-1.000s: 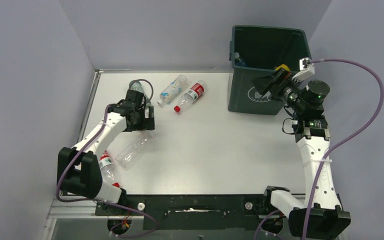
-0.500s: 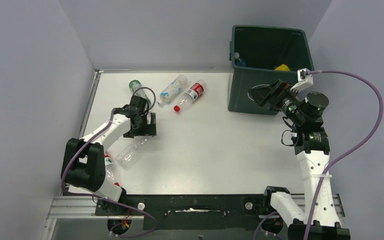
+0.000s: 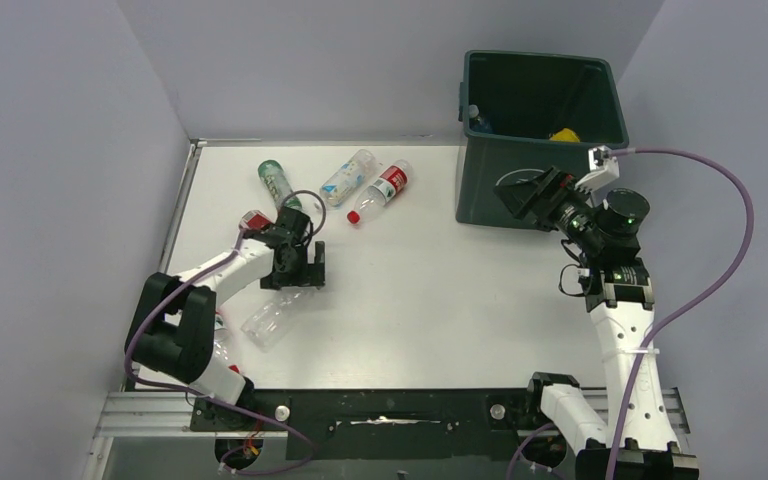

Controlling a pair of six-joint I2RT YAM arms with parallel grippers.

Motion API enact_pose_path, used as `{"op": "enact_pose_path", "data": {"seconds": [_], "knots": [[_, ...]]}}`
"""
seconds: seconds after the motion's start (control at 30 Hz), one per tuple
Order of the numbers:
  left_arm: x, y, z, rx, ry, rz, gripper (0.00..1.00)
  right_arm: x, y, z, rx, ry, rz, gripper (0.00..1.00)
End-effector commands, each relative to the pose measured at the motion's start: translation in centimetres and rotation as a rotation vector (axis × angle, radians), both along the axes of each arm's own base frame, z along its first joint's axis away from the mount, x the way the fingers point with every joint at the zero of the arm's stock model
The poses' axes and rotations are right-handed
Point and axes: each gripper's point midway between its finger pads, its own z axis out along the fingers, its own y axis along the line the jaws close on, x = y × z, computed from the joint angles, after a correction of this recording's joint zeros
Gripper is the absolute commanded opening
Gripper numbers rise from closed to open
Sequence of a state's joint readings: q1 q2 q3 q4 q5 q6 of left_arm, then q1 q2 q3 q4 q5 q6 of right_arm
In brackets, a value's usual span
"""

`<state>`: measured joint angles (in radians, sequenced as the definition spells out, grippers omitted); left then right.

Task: Put the plastic bottles in the bin
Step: Pick up the plastic bottle at the center of the board.

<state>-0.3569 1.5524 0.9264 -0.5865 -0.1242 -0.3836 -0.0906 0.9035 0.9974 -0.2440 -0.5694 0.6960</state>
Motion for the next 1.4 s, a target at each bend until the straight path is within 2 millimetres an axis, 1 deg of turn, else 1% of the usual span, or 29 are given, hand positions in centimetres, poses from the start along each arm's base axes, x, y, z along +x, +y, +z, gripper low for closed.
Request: {"op": "enact_pose_path", "data": {"seconds": [0.0,0.07,0.13,0.27,0.4,0.53,0.63,0.77,0.93,1.03,1.13,1.37], "knots": [[0.5,-1.7,0.7,-0.027,-0.065,0.004,0.98,-0.3,0.2,1.3,-0.001,-0.056,0.002,0.98],[0.1,-2.4,0.8,-0.03,-0.072,0.0,0.96,-0.3,0.2,1.3,-0.001,-0.055,0.002,0.98],[-0.2,-3.2,1.0,-0.037,-0.076,-0.009,0.92,-0.4,0.1,1.2,-0.001,-0.053,-0.001,0.98],[-0.8,-4.9,1.3,-0.065,-0.081,-0.032,0.76,-0.4,0.1,1.0,0.001,-0.045,-0.006,0.98],[-0.8,-6.2,2.0,-0.095,-0.093,-0.05,0.59,-0.4,0.1,0.4,0.005,-0.032,-0.006,0.99],[-0.5,-7.8,3.1,-0.141,-0.11,-0.073,0.51,-0.6,0.2,-0.5,0.007,-0.01,-0.003,0.99],[-0.3,-9.2,4.1,-0.181,-0.125,-0.092,0.48,-0.8,0.2,-1.5,0.005,0.013,-0.001,0.99],[0.1,-11.1,6.2,-0.248,-0.16,-0.12,0.46,-1.2,0.6,-3.1,0.005,0.049,0.014,1.0],[1.1,-13.3,9.8,-0.352,-0.224,-0.153,0.46,-1.8,1.7,-5.8,0.011,0.104,0.048,1.0],[1.7,-14.7,12.0,-0.412,-0.258,-0.177,0.46,-2.1,2.7,-7.2,0.019,0.132,0.073,1.0],[2.0,-16.1,14.2,-0.476,-0.289,-0.204,0.46,-2.4,4.3,-8.1,0.024,0.15,0.11,1.0],[2.3,-18.9,18.9,-0.652,-0.342,-0.251,0.46,-3.4,9.3,-10.2,-0.018,0.163,0.207,1.0]]}}
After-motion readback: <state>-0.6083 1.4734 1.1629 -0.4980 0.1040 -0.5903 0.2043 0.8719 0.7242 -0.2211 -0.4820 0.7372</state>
